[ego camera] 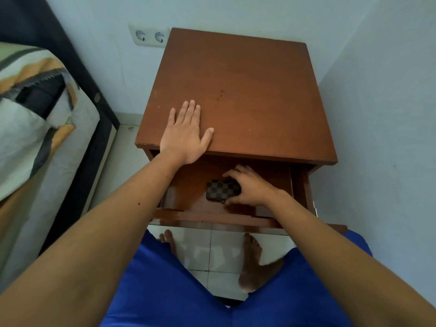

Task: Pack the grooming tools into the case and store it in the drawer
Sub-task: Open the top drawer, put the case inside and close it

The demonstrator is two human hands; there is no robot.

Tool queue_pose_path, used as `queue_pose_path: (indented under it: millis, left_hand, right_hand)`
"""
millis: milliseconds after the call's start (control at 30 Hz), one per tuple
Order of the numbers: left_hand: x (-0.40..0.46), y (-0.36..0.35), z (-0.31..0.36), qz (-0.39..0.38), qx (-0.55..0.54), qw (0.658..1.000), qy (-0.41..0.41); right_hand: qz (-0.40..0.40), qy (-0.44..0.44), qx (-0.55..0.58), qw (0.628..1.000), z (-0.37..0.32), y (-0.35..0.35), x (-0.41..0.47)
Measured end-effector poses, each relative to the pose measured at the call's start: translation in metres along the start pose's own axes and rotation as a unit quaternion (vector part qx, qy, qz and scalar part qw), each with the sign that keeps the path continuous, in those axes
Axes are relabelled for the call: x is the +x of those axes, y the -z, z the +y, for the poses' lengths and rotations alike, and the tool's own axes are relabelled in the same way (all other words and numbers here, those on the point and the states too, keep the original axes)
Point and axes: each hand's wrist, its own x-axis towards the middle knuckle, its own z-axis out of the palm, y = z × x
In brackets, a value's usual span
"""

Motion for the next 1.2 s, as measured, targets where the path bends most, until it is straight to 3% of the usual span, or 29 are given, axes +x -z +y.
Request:
queue_pose_path:
  millis: [133,200,300,433,633,900,1200]
  left_hand:
    - [0.0,0.0,0.0,0.001,-0.002,1.0,0.002]
    - [0.0,-0.001,0.0,0.001,-0.001,1.0,0.002]
    - [0.0,-0.001,0.0,0.001,0.002,1.0,0.003]
    - [0.0,-0.002,0.0,0.0,0.001,1.0,0.004]
    - [0.002,-0.001,-0.001,-0.016,0.004,1.0,0.002]
    - [0.005,0.002,-0.002,-0.038,0.005,0.999,-0.001]
    - [0.009,0.0,-0.003,-0.052,0.005,0.999,-0.003]
  right_hand:
    - [0.081,0.044,0.124,0.988,-0.02,0.017,-0.043]
    - [0.088,0.083,0.132,0.984,-0.033,0.021,-0.072]
    - [0.086,0.119,0.041,0.988,-0.038,0.013,-0.103]
    - [0.205,0.135,-0.103,0.964,-0.031,-0.002,-0.104]
    - [0.318,0.089,-0.172,0.928,-0.026,0.004,-0.09]
    - [0.324,0.0,-0.194,0.926,-0.018,0.022,-0.061]
    - [0.413,-0.019,-0.198,0.889,-0.014,0.023,-0.037]
